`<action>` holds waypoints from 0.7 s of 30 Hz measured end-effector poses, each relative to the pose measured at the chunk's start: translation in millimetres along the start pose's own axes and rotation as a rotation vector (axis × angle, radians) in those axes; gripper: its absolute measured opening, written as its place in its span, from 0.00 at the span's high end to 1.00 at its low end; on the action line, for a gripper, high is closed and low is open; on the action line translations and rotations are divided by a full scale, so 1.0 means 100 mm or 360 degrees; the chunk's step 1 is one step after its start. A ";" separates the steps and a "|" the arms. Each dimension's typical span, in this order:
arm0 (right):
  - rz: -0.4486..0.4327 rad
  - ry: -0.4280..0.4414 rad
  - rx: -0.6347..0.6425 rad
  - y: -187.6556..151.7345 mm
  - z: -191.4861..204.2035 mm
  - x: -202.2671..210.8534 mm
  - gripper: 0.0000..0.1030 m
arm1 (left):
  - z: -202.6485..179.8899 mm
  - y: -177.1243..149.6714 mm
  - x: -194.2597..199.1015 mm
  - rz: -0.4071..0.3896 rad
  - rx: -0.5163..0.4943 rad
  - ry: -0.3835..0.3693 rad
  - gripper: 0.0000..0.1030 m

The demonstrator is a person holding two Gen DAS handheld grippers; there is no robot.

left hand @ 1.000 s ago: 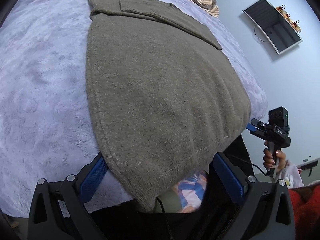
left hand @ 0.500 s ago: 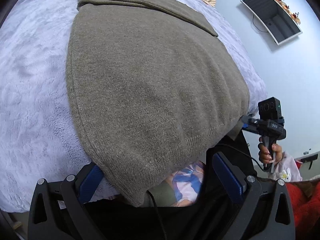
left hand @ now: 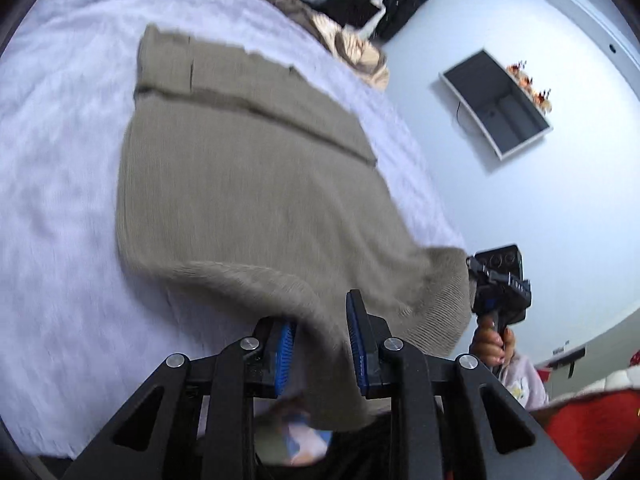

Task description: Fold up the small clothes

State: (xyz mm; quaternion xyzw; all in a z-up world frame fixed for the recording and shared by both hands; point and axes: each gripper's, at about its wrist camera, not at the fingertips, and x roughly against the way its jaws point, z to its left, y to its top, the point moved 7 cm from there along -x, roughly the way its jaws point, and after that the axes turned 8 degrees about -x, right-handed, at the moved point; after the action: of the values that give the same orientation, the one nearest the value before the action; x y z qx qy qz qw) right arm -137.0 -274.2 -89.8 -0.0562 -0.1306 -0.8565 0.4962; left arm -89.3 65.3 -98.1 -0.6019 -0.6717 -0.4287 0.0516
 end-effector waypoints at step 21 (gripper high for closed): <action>-0.0259 -0.0702 -0.0111 1.38 -0.37 -0.25 0.84 | 0.80 1.01 -0.09 -0.0165 -0.0010 0.0670 0.12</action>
State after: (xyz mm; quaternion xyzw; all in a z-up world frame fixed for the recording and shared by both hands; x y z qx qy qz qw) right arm -3.7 -329.5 -107.9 -0.2484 -0.2103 -0.8646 0.3828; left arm 35.3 100.5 -101.3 -0.4638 -0.6749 -0.5492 0.1667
